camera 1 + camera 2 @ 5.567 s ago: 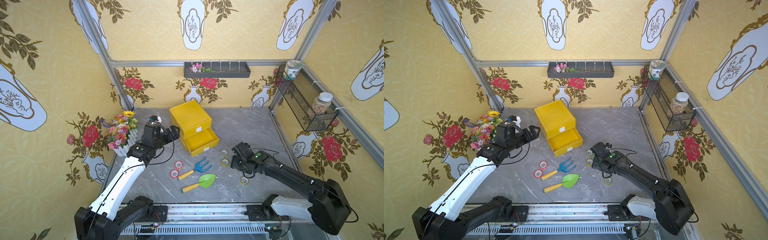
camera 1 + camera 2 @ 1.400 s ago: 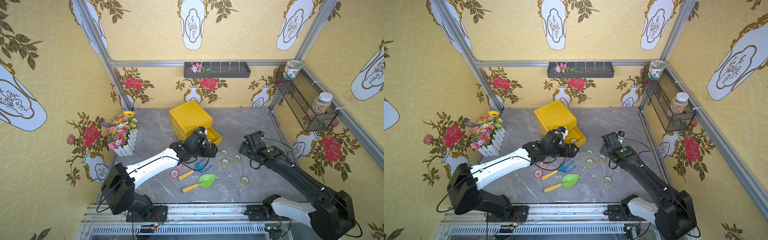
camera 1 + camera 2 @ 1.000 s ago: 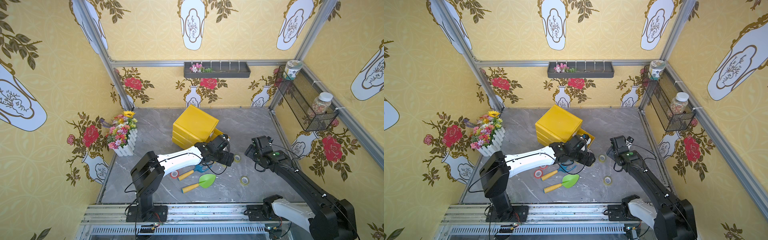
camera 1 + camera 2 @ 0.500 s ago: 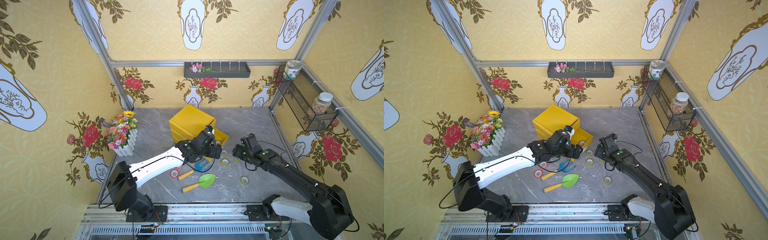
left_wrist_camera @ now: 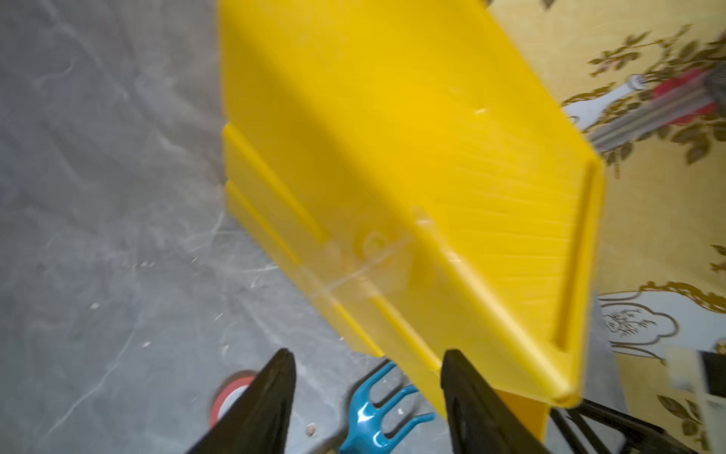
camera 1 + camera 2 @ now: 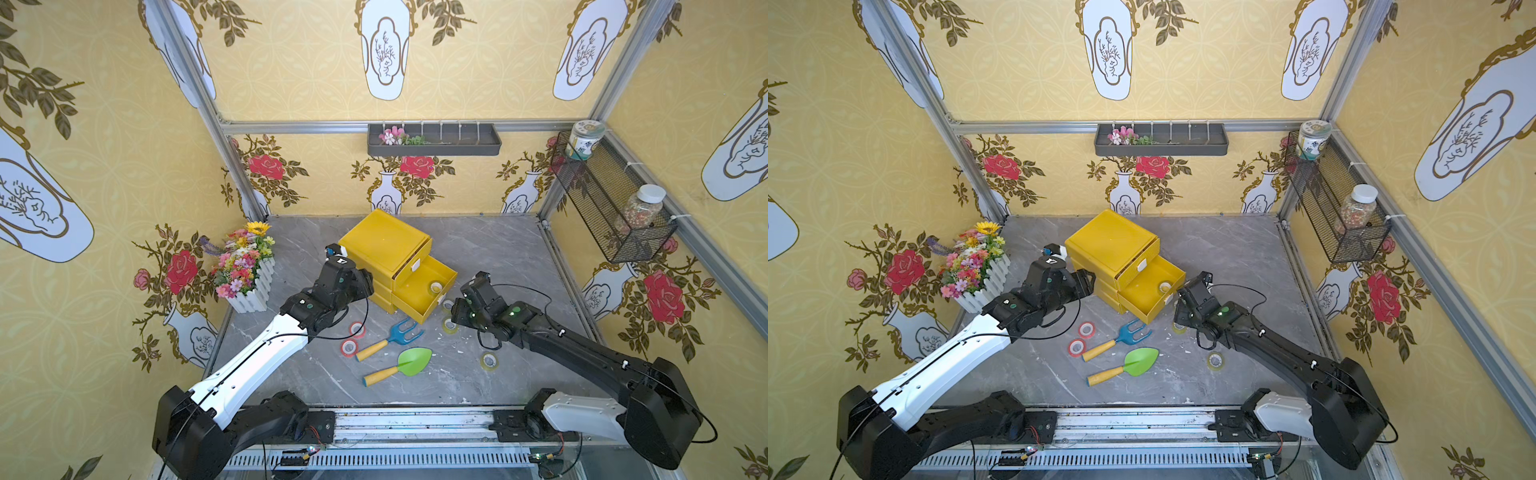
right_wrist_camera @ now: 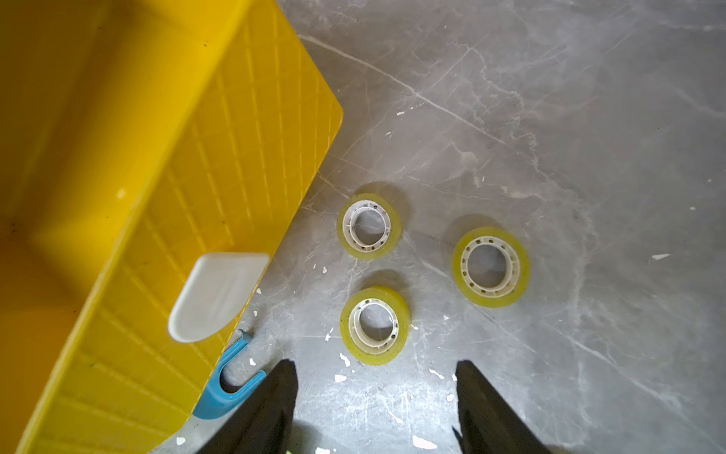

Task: Place the transparent tape into the drawer according to color
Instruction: Adjust the storage box at the center of the board.

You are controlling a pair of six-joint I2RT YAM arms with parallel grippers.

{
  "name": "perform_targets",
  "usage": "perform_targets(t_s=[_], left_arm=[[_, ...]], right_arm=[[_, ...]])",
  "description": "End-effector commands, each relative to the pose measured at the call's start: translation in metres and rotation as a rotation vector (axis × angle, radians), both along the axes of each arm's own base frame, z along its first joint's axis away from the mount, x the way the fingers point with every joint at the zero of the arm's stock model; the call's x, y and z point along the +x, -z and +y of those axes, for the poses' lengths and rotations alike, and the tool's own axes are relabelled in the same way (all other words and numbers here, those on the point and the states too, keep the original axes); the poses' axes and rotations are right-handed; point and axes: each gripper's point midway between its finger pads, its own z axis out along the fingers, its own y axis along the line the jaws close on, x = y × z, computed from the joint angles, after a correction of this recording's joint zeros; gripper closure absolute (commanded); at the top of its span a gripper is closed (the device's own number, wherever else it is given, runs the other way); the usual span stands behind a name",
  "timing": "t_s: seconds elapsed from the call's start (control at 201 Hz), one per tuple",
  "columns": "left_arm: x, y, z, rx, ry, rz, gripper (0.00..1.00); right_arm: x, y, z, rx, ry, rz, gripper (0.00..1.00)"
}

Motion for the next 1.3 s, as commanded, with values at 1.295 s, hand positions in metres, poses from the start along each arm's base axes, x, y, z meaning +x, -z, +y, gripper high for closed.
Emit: perform_targets(t_s=[1.295], left_arm=[[0.140, -0.020, 0.046, -0.231, -0.187, -0.073, 0.37]], right_arm=[[0.026, -0.065, 0.047, 0.004, -0.174, -0.174, 0.41]])
